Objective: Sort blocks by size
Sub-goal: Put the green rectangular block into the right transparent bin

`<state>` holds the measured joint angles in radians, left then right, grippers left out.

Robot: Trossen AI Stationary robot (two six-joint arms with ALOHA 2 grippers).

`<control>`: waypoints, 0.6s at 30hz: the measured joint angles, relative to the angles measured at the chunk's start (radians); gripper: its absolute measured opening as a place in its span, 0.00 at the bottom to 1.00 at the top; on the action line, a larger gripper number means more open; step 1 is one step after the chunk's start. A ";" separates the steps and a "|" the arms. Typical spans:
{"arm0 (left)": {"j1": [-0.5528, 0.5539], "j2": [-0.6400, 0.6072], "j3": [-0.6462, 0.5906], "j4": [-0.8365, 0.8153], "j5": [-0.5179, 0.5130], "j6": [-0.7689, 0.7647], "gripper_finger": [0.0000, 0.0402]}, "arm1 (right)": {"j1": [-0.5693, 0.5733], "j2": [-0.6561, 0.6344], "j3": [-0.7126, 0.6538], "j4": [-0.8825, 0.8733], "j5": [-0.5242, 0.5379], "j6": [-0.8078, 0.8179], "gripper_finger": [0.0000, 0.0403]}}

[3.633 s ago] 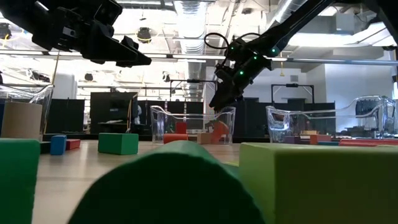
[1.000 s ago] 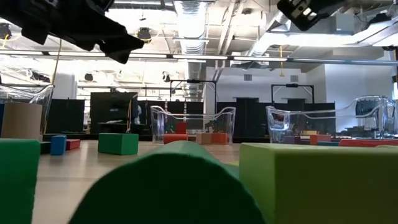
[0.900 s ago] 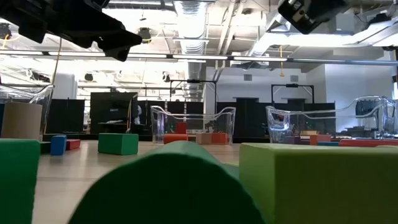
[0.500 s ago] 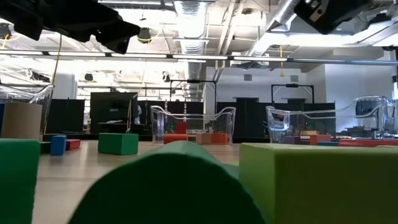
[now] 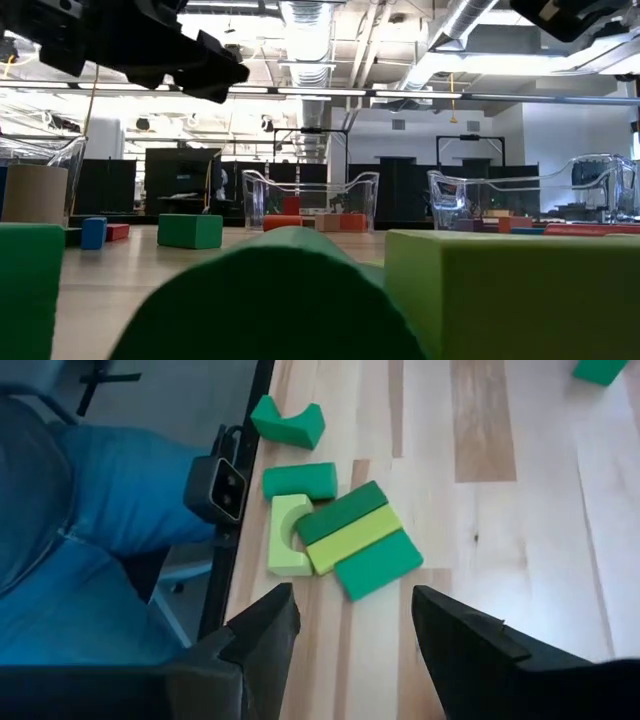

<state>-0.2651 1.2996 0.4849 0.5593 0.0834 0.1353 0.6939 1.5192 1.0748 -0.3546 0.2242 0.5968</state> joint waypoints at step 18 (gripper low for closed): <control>-0.015 0.128 0.278 -0.384 0.063 0.122 0.45 | 0.025 0.000 0.000 -0.048 0.011 0.030 0.57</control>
<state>-0.2799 1.4277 0.7633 0.1757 0.1463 0.2576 0.7184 1.5188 1.0752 -0.4031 0.2348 0.6265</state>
